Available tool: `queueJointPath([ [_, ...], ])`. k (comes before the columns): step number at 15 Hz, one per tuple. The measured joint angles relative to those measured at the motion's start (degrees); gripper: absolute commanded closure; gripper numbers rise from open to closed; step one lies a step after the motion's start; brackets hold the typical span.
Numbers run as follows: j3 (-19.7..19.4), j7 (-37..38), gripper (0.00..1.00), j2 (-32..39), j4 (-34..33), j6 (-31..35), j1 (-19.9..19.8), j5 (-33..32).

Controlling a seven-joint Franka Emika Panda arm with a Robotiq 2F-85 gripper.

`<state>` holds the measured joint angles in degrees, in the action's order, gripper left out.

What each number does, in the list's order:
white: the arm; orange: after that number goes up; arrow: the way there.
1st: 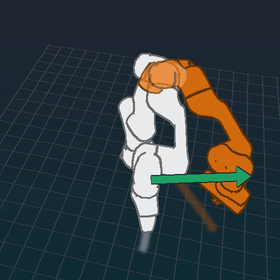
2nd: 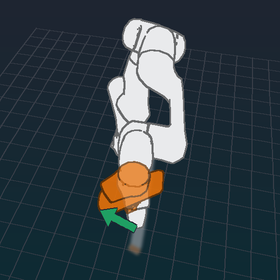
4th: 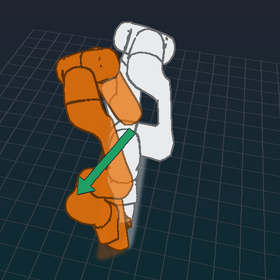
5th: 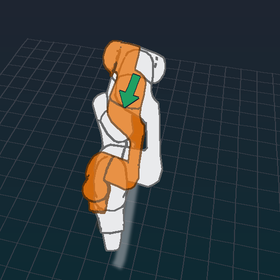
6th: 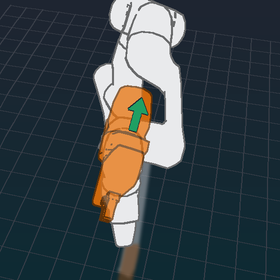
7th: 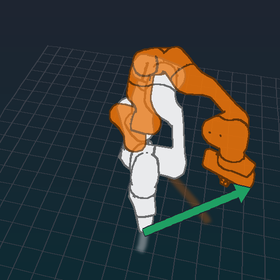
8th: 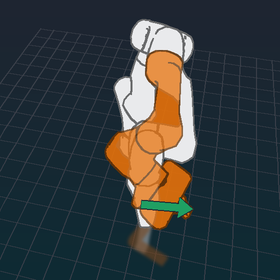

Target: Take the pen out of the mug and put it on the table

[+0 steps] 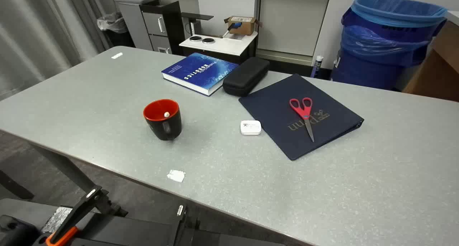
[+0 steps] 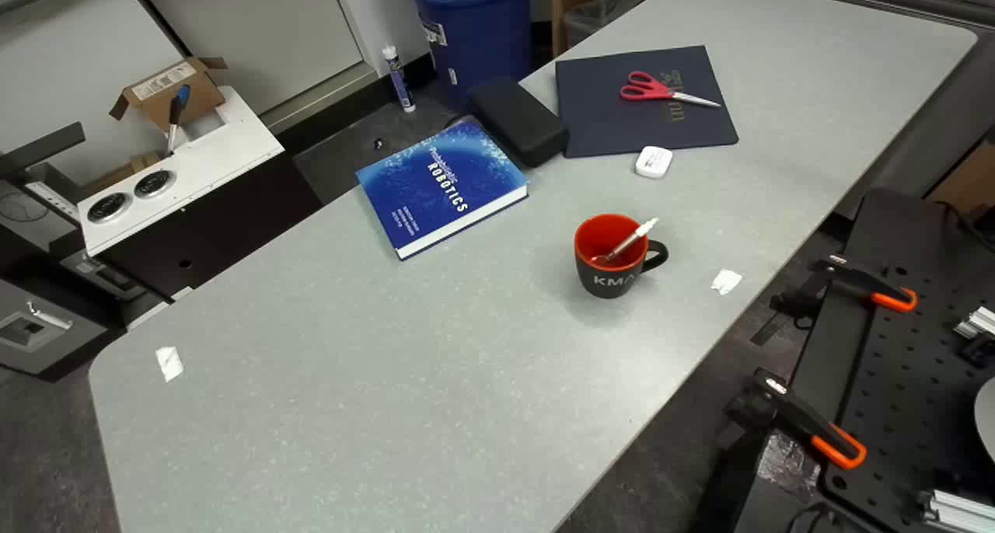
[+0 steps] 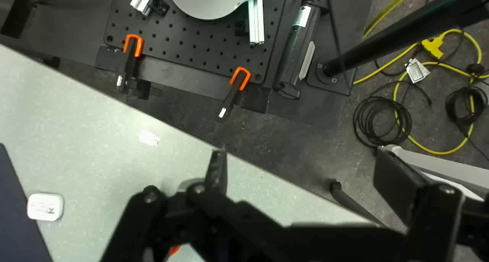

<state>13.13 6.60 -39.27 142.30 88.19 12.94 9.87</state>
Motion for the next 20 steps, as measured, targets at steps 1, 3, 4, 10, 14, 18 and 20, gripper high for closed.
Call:
queueJointPath([
  [1,0.0,0.0,0.0,0.1,0.0,0.0,0.0,0.0],
  [3,0.0,0.0,0.0,0.2,0.0,0.0,0.0,0.0],
  [4,0.0,0.0,0.0,0.3,0.0,0.1,0.0,-0.3],
  [10,-2.1,-0.4,0.0,5.2,2.8,8.4,-4.4,-6.5],
  [14,-5.4,-0.6,0.0,12.5,5.9,19.7,-7.7,-8.1],
  [18,-8.2,-1.2,0.0,18.5,6.6,24.2,-8.9,-7.8],
  [20,-8.1,-1.2,0.0,18.6,6.6,24.2,-8.8,-7.8],
])
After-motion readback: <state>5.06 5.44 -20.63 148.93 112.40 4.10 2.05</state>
